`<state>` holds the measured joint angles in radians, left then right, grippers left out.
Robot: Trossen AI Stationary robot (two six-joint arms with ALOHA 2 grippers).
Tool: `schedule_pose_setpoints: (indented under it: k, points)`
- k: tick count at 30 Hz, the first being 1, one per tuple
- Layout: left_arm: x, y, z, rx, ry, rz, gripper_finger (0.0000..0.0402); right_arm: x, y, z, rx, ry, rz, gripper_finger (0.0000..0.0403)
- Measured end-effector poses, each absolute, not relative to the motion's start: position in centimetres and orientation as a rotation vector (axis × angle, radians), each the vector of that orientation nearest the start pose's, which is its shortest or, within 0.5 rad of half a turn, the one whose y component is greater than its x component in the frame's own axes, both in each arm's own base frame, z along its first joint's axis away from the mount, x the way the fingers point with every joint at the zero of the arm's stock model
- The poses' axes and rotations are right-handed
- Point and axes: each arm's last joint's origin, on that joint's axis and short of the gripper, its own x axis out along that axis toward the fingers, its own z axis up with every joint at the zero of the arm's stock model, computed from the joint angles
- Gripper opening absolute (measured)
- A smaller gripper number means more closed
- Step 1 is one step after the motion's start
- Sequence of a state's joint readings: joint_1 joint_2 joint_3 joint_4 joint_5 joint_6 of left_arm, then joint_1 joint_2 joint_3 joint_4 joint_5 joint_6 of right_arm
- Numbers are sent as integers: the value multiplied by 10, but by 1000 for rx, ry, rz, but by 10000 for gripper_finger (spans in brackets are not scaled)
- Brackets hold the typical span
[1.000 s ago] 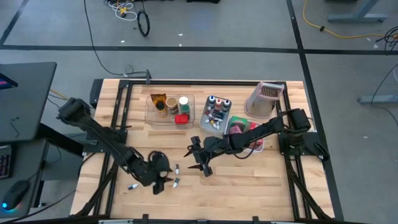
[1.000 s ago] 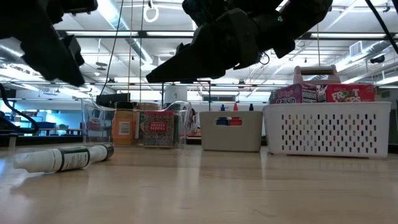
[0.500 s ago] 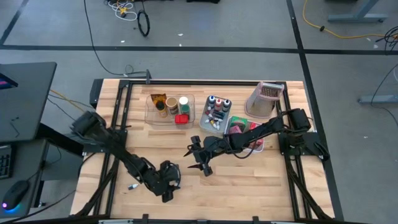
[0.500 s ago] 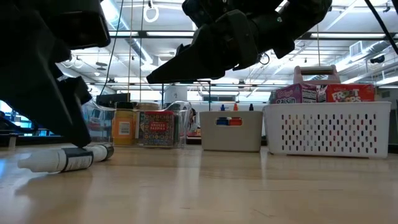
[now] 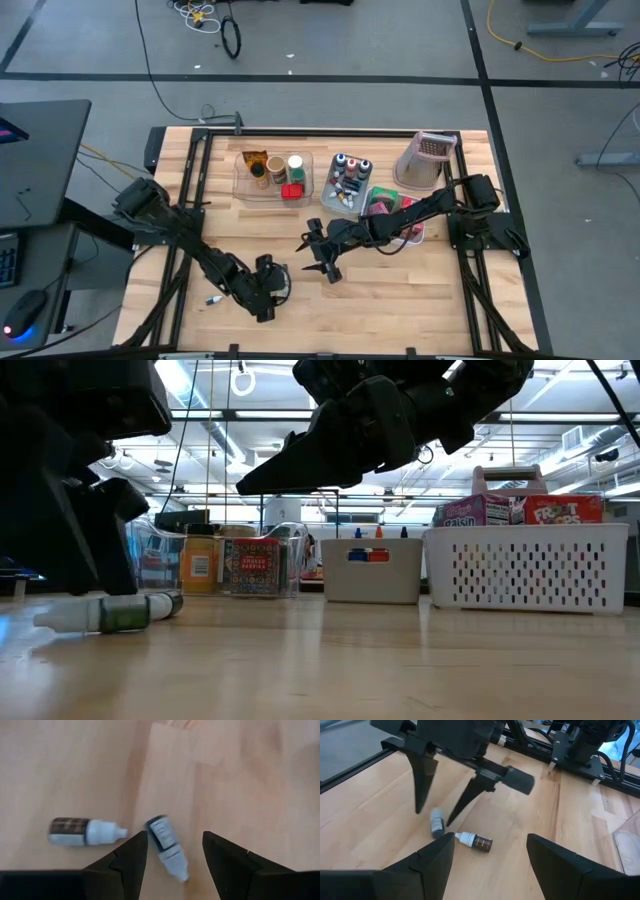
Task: Pick & Place Kitchen Items
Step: Put the small black food coloring into the gray bin
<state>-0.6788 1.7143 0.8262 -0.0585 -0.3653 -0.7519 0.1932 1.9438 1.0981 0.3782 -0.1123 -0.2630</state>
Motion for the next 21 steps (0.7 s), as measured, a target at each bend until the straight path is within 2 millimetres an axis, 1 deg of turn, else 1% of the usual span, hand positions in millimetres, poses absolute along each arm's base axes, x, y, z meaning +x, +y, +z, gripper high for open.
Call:
schedule_pose_setpoints:
  k: [2,4,6,10,13,16,19,21]
  points:
    - [251,-189,142,-211,882,42,200,402,82,162,-275,427,360,261]
    - [253,-190,153,-219,860,54,200,402,82,162,-275,426,360,261]
    - [253,-189,156,-227,862,86,200,402,82,162,-275,425,360,261]
    - [252,-190,153,-233,901,74,200,402,82,162,-274,424,360,261]
    - [249,-188,148,-125,932,57,200,402,82,163,-275,424,360,261]
    - [251,-187,145,-97,935,68,200,401,82,162,-271,427,359,261]
    - [255,-183,141,-191,937,134,200,401,82,162,-253,431,355,261]
    - [253,-181,139,-220,967,156,200,401,82,162,-252,431,355,261]
